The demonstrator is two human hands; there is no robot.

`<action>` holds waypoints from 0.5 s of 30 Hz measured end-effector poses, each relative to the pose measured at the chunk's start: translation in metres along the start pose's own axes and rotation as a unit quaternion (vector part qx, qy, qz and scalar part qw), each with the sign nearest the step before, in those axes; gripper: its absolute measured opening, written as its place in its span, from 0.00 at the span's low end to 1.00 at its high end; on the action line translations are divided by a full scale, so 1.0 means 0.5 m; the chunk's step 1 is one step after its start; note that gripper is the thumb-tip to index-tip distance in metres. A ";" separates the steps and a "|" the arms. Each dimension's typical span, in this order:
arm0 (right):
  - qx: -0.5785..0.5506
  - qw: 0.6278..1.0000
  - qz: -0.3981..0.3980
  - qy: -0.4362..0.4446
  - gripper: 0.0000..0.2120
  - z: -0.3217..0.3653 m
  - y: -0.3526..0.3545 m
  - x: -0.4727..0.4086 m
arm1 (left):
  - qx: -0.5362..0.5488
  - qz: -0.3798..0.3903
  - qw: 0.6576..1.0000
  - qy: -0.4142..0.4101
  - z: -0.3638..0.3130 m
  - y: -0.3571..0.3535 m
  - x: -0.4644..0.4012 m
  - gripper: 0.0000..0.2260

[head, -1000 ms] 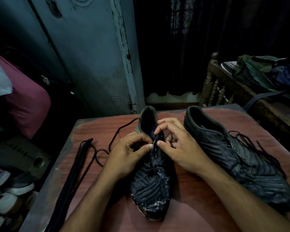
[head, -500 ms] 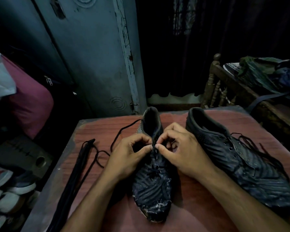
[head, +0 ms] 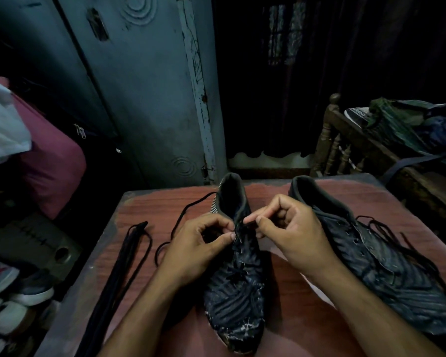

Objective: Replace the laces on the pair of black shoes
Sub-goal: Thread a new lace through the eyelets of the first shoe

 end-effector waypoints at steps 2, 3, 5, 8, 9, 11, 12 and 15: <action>-0.052 0.998 -0.027 -0.021 0.09 0.002 0.002 -0.001 | 0.006 0.007 1.000 0.005 0.001 0.000 0.000 0.07; -0.077 0.996 -0.042 -0.028 0.08 0.006 0.004 -0.001 | 0.008 0.010 1.000 0.009 0.000 -0.001 0.001 0.06; -0.122 0.989 -0.073 -0.028 0.06 0.014 0.012 -0.004 | 0.021 0.012 1.000 0.018 0.000 -0.001 0.002 0.06; -0.174 0.977 -0.122 -0.018 0.05 0.032 0.030 -0.009 | 0.035 0.011 0.999 0.026 0.000 -0.004 0.004 0.05; -0.181 0.974 -0.134 -0.013 0.05 0.037 0.035 -0.011 | 0.036 0.010 0.999 0.028 0.000 -0.005 0.005 0.04; -0.182 0.973 -0.141 -0.006 0.04 0.042 0.039 -0.014 | 0.035 0.007 0.999 0.030 0.001 -0.005 0.004 0.04; -0.175 0.974 -0.141 -0.003 0.03 0.040 0.038 -0.015 | 0.033 0.005 0.999 0.029 0.001 -0.005 0.004 0.04; -0.092 0.987 -0.123 0.035 0.03 0.032 0.035 -0.011 | 0.023 0.001 1.000 0.021 0.000 -0.005 0.005 0.05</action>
Point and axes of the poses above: each hand's wrist, its own x-axis away from the middle knuckle, its own y-axis out of the back of the hand, z = x × y, the point moved 4 cm from there along -x, towards the middle knuckle, and after that the axes turned 8 degrees about y, right-handed, at the moved point
